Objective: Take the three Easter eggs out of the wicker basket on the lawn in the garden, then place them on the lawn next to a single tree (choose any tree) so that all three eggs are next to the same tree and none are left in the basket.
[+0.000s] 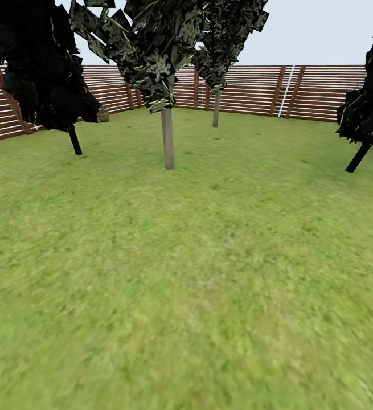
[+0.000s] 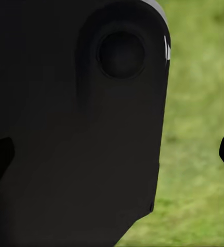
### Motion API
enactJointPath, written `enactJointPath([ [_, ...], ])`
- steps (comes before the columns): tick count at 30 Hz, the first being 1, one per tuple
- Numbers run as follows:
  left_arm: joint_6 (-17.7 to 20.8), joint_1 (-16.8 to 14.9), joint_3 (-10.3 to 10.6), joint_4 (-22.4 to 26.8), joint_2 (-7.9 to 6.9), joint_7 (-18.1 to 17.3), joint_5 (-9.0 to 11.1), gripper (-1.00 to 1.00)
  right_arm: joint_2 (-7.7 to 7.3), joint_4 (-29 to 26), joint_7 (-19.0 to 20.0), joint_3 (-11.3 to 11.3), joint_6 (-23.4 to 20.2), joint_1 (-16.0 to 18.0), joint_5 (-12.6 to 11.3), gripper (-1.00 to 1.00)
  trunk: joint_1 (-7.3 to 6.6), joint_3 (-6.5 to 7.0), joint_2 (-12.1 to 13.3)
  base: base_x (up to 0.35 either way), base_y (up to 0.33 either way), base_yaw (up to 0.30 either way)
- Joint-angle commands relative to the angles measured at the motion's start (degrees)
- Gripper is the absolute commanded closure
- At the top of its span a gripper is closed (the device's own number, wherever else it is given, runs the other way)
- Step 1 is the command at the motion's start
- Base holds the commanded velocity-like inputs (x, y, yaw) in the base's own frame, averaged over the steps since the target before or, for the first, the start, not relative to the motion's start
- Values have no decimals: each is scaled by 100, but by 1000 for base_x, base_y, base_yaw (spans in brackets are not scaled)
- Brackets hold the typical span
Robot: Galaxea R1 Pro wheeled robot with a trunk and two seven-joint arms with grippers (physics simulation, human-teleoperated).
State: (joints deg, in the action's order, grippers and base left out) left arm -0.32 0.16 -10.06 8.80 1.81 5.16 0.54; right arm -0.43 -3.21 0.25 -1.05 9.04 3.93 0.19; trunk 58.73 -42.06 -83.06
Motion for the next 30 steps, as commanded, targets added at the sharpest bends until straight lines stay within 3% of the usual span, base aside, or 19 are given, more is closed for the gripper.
enactJointPath([
  [1, -3, 2, -21, 8, 3, 11, 7, -100, -1, 5, 2, -9, 19, 3, 0, -100, 0, -3, -2, 5, -6, 0],
  [22, 3, 2, -31, 29, -3, -54, 15, -100, -9, -6, 15, -30, -3, 3, 19, -100, 0, -3, -2, 0, 0, 0],
  [27, 5, 2, -31, 33, 2, -66, 9, -100, -10, -14, 14, -135, -7, 3, 189, -100, 0, -3, -2, 0, 0, 0],
  [30, 5, 2, -25, 30, -4, -68, 8, -100, 4, -39, 4, -178, -5, 3, 435, -100, 0, -3, -2, 0, 0, 0],
])
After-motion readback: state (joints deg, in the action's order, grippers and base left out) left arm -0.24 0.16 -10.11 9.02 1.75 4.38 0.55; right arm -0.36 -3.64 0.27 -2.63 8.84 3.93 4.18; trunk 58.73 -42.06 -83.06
